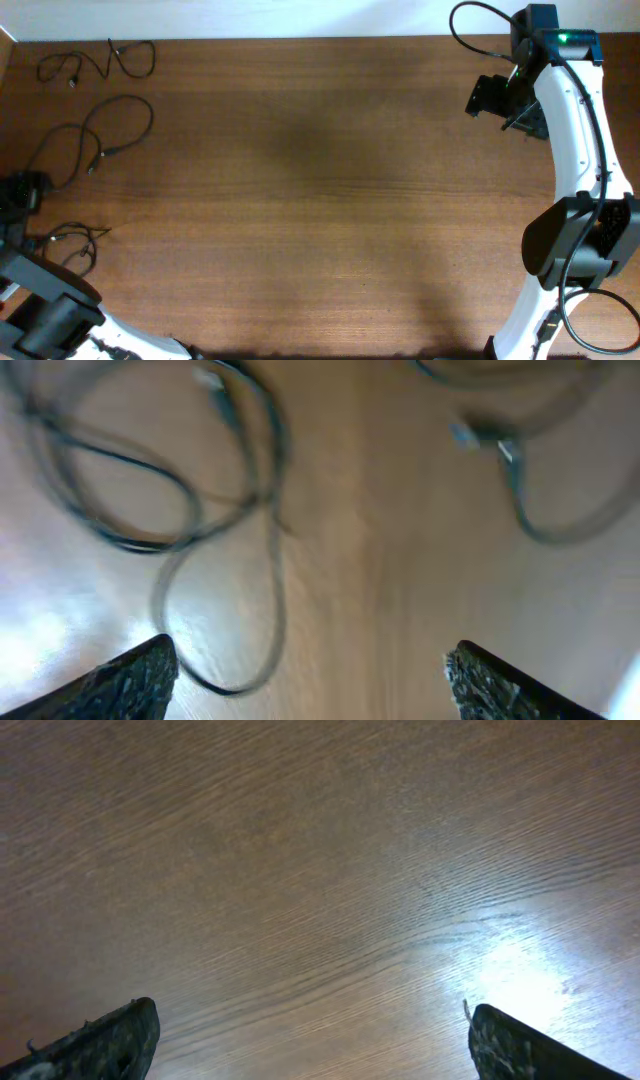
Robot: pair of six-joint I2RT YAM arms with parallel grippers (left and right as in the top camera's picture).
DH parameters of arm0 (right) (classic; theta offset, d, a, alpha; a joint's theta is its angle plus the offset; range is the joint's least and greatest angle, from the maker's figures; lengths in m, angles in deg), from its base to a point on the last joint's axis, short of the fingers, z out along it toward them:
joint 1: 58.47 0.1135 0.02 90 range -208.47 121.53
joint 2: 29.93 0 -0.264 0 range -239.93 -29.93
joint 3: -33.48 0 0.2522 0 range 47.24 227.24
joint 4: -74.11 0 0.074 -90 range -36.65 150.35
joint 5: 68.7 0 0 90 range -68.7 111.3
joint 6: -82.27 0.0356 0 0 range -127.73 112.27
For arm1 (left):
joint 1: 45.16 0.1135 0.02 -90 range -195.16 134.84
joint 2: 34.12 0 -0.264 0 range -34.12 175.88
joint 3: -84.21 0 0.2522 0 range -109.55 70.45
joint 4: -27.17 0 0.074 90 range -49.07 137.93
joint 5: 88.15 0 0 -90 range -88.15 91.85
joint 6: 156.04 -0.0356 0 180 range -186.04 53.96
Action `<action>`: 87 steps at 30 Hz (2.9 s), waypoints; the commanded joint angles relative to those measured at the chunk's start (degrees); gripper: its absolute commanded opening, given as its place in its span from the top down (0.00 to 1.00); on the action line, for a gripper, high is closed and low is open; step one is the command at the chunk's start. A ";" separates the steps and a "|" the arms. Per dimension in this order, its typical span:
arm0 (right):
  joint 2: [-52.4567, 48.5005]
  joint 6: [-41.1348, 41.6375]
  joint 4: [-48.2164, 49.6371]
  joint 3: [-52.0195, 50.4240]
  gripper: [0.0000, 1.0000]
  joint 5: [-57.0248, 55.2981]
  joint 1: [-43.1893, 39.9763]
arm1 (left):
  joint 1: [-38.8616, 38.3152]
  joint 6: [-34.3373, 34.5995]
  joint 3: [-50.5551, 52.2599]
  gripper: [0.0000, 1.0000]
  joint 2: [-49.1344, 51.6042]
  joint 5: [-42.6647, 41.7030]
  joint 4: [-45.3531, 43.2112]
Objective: Untangle cables
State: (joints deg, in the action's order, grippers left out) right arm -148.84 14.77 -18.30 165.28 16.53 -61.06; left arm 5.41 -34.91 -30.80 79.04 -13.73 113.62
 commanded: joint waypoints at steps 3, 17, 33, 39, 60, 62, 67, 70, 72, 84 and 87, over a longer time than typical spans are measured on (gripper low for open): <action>-0.52 0.39 0.42 -0.52 0.02 7.65 -0.04 | -8.52 -17.51 -0.48 0.09 -0.35 -12.74 -1.46; 1.18 0.20 -9.20 -0.39 0.01 9.09 1.29 | -37.88 -26.93 -0.66 0.01 -7.41 -11.61 -1.42; 33.86 -2.82 -18.69 -1.95 0.01 1.07 18.45 | -41.24 -29.49 0.33 0.01 -42.23 -6.19 10.01; 50.88 -2.80 -18.34 -14.21 0.01 1.07 19.12 | -41.83 -29.49 0.33 0.01 -44.02 -4.50 10.69; 60.24 -2.78 -17.40 -29.44 0.02 1.09 19.12 | -41.83 -29.49 0.33 0.01 -43.39 -4.52 10.14; 59.63 -2.80 -17.42 -29.44 0.02 1.09 19.12 | -41.83 -29.49 0.33 0.01 -43.39 -4.52 10.16; 60.57 -2.89 -14.82 -29.77 0.02 -0.46 18.97 | -41.83 -29.49 0.33 0.01 -43.39 -4.52 10.14; 63.76 -7.61 -9.49 -30.21 0.02 -0.22 18.32 | -41.83 -29.49 0.33 0.01 -43.39 -4.52 10.16; 66.64 -7.72 -6.16 -33.73 0.02 -0.22 15.82 | -41.83 -29.49 0.33 0.01 -43.39 -4.52 10.14; 94.90 -16.76 23.63 -72.83 0.02 7.37 7.32 | -41.83 -29.49 0.33 0.01 -43.39 -4.52 10.16; 99.12 -16.76 24.94 -75.28 0.02 7.32 7.32 | -41.83 -29.49 0.33 0.01 -43.39 -4.52 10.14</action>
State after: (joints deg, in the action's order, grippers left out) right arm -52.86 -0.90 5.61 91.73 22.97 -53.26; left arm -36.17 -63.47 -30.59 35.63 -18.64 123.91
